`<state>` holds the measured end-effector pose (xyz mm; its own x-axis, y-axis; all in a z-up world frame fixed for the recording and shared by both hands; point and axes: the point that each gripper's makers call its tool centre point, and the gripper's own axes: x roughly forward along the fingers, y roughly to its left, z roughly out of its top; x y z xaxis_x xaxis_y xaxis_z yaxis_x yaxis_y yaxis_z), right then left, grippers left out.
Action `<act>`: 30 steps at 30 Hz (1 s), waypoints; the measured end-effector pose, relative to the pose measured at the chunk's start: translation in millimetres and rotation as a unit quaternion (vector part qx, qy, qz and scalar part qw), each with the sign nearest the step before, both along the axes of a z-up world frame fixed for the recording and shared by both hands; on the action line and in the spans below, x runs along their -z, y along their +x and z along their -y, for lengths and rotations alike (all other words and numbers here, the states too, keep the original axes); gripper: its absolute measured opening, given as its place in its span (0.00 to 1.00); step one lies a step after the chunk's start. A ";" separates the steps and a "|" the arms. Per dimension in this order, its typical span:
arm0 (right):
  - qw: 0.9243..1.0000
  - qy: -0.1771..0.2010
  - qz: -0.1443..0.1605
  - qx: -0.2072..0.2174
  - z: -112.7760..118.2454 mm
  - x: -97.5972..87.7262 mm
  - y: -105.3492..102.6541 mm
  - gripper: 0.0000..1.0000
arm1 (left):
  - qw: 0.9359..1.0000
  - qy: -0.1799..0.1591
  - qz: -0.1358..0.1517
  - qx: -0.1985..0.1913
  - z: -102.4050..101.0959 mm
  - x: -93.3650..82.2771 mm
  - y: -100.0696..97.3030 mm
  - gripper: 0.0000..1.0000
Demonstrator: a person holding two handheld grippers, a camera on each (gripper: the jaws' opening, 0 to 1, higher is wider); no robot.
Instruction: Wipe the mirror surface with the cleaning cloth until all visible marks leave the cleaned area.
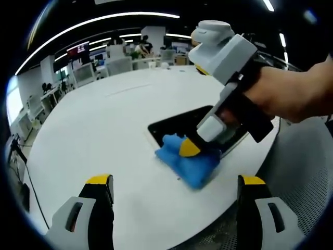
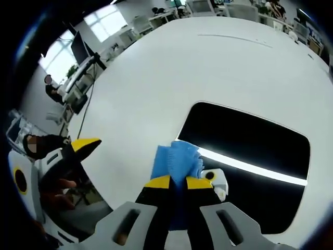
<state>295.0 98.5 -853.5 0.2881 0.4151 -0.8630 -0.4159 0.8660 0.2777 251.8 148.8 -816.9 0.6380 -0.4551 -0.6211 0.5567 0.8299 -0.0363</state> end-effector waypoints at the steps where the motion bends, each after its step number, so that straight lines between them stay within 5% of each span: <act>1: 1.000 0.000 0.001 0.000 0.1 -0.4 1.0 0.03 | 1.000 0.000 0.000 0.000 0.1 0.1 -0.1 0.99; 30: 1.000 0.010 0.003 0.011 4.7 0.2 45.9 0.03 | 1.000 0.000 -0.002 0.004 1.0 3.4 1.4 0.99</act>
<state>340.9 93.8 -853.7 0.3029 0.4265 -0.8523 -0.3984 0.8691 0.2933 253.3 147.8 -820.3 0.6315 -0.4606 -0.6237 0.5634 0.8253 -0.0390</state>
